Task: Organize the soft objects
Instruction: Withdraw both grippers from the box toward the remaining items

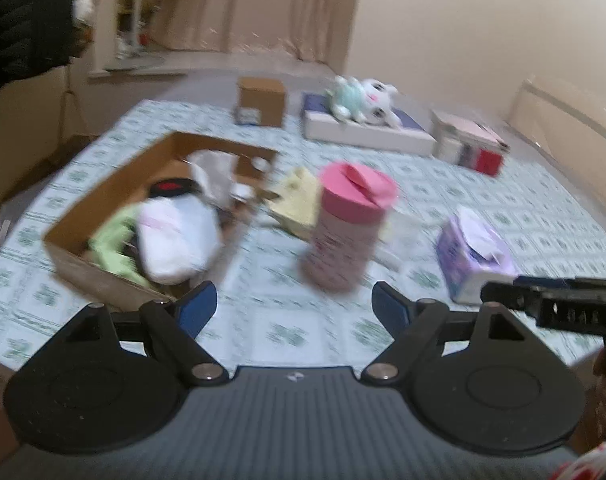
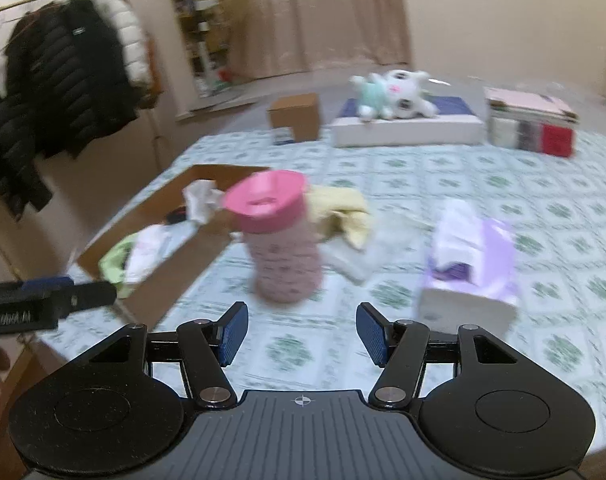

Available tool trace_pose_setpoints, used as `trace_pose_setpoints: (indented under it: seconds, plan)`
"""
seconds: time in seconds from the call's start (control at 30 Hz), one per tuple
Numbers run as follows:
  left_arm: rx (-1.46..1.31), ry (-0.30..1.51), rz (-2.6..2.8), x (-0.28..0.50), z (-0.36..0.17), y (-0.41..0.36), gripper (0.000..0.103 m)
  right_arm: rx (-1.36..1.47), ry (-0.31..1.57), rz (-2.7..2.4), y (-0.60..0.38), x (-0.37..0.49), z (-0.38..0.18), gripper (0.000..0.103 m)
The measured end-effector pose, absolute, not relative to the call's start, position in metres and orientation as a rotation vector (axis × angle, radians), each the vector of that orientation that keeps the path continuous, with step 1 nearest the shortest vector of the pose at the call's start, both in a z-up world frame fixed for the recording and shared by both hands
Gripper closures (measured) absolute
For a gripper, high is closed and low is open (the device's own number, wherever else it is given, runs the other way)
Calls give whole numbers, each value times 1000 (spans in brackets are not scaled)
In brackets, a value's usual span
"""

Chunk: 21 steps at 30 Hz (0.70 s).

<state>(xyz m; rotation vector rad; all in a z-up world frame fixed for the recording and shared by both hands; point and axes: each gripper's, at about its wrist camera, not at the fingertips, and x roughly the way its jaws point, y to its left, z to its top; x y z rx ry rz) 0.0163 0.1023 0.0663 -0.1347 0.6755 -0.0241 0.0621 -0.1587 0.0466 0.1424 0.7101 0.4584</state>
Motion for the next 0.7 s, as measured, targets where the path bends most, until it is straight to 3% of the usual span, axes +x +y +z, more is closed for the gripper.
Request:
trace_pose_setpoints:
  seconds: [0.7]
  plan:
    - [-103,747,-121,41,40,45,20,145,816,301,-218,65,13,43]
